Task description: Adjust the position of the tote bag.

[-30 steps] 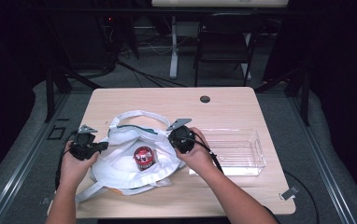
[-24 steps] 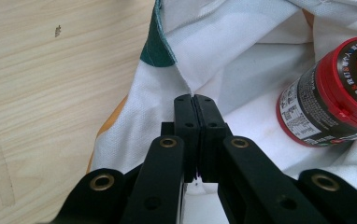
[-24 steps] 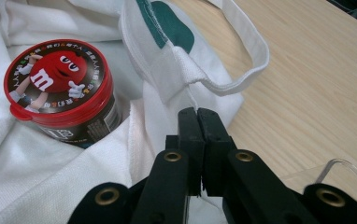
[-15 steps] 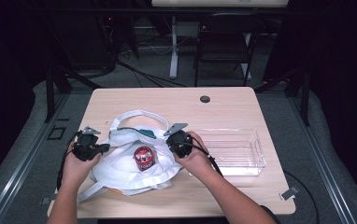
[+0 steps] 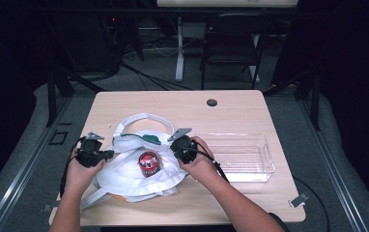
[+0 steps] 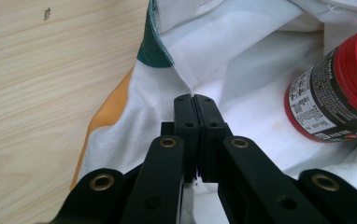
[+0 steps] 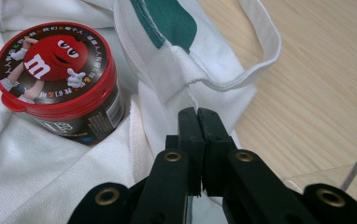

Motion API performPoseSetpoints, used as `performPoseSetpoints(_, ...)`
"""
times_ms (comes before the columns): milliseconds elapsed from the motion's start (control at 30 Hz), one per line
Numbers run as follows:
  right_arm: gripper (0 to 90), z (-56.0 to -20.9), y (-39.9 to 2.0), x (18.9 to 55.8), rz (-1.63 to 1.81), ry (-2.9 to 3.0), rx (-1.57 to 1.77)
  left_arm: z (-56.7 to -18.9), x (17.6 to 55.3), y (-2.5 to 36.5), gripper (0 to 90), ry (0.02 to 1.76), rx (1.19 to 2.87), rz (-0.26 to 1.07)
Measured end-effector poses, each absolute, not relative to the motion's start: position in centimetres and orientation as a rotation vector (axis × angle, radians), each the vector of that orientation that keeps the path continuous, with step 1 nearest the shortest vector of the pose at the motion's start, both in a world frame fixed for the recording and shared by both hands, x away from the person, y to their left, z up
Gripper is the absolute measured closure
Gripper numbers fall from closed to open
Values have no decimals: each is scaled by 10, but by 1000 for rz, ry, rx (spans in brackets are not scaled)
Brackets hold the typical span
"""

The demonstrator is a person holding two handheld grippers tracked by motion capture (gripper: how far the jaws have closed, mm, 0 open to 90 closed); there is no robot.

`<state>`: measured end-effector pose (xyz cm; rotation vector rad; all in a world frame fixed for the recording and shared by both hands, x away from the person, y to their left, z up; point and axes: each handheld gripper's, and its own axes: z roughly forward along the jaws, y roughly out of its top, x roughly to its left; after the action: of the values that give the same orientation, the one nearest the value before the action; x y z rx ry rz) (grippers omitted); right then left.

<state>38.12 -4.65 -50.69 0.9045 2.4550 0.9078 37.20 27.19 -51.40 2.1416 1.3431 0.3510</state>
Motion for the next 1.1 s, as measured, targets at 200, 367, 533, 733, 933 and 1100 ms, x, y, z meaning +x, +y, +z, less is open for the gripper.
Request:
performPoseSetpoints(200,894,-508,-45,382,888,2474,897,-516,372,273,889,1349,2130,333)
performPoseSetpoints(367,894,-510,-44,381,875,2480,891,-518,372,272,889,1350,2131,336)
performPoseSetpoints(533,893,-512,-41,380,876,2487,887,-518,372,273,888,1349,2136,327)
performPoseSetpoints(733,893,-514,-39,378,866,2496,871,-517,372,273,886,1350,2120,331)
performPoseSetpoints(933,891,-514,-39,378,872,2492,870,-513,370,277,843,1340,2084,319)
performPoseSetpoints(1100,864,-513,-41,376,898,2487,863,-510,369,278,773,1335,2070,340)
